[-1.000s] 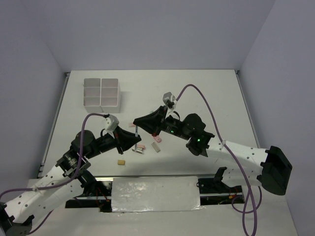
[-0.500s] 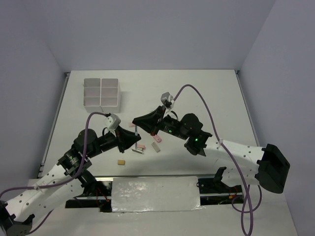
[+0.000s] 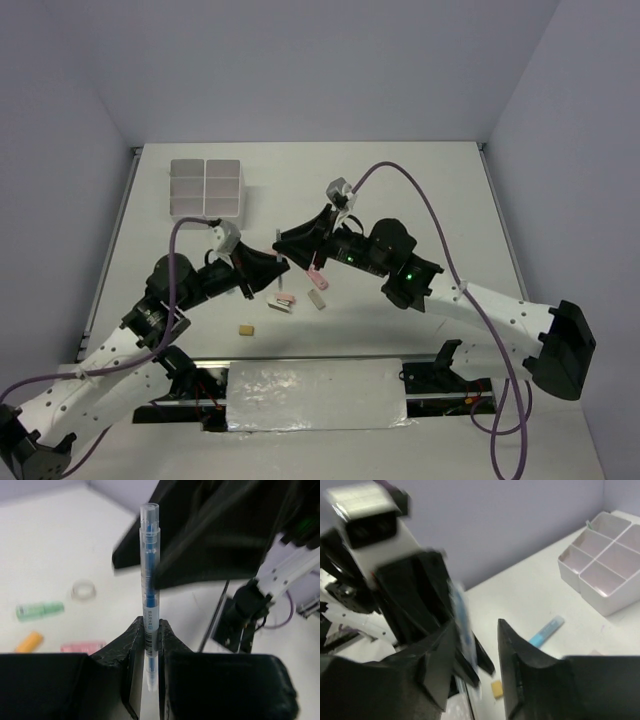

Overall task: Sort the stationery into containers
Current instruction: Close the pen cap on the pen, then place the pen in the storage box.

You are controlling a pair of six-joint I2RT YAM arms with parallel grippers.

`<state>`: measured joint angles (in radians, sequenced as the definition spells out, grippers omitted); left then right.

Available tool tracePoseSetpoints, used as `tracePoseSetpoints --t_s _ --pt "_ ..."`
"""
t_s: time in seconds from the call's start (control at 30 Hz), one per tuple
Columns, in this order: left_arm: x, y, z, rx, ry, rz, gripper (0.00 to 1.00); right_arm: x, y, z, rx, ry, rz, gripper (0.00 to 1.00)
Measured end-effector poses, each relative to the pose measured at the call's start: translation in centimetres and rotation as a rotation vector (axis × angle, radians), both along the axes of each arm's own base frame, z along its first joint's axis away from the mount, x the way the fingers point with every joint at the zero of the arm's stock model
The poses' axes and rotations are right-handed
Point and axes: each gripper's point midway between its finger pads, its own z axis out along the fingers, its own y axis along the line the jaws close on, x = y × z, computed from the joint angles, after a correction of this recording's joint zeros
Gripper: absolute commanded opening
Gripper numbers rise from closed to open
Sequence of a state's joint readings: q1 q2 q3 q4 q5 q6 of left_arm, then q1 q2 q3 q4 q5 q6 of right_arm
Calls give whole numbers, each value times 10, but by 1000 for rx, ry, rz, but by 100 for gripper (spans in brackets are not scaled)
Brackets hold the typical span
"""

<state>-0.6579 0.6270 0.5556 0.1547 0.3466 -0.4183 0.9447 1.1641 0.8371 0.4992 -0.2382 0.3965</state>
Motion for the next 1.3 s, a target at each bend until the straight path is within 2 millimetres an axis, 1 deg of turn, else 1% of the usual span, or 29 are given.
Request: tracePoseSetpoints --t_s 0.03,0.07,0.1,0.17,0.27,0.47,0.57,0.6,0.67,0.73,0.8,0.93,1.13,1.2,1.23,1.27,1.3 --pt "0 0 12 -31 -43 -4 0 -1 -1 0 -20 4 1 57" --pt "-1 0 26 -66 -92 -7 0 -2 -3 -1 -42 14 -3 59" --pt "-2 1 36 -90 -128 -7 0 -2 -3 1 -55 21 -4 59" --pt "-3 3 46 -114 -186 -4 0 -2 -3 12 -68 16 -7 62" --pt "-2 3 54 -128 -231 -5 0 -2 -5 23 -86 7 -14 58" --pt "0 -6 49 -111 -239 -46 0 -3 -11 25 -115 -9 -12 55" --pt "-2 -8 46 -105 -235 -64 0 -6 -11 27 -112 -21 12 42" --pt "-2 -8 46 -104 -235 -67 0 -8 -10 27 -109 -24 25 34" --pt "-2 -10 44 -99 -231 -74 0 -13 -9 29 -104 -34 52 25" --pt "0 -12 41 -93 -223 -83 0 -16 -9 30 -100 -38 72 24" --pt "2 -14 39 -90 -218 -85 0 -16 -9 29 -104 -39 80 18" --pt "7 -16 35 -79 -202 -78 0 -11 -8 25 -114 -42 76 14" --pt "15 -17 29 -64 -178 -55 0 -6 -5 21 -121 -45 70 14" --pt "17 -17 30 -59 -171 -48 0 -4 -5 22 -120 -54 67 19" --pt "19 -17 31 -58 -169 -42 0 -3 -5 22 -119 -59 62 25" --pt "21 -17 32 -55 -167 -32 0 -1 -6 23 -119 -63 53 49" --pt "24 -17 32 -52 -169 -21 0 -1 -6 24 -115 -56 48 61"
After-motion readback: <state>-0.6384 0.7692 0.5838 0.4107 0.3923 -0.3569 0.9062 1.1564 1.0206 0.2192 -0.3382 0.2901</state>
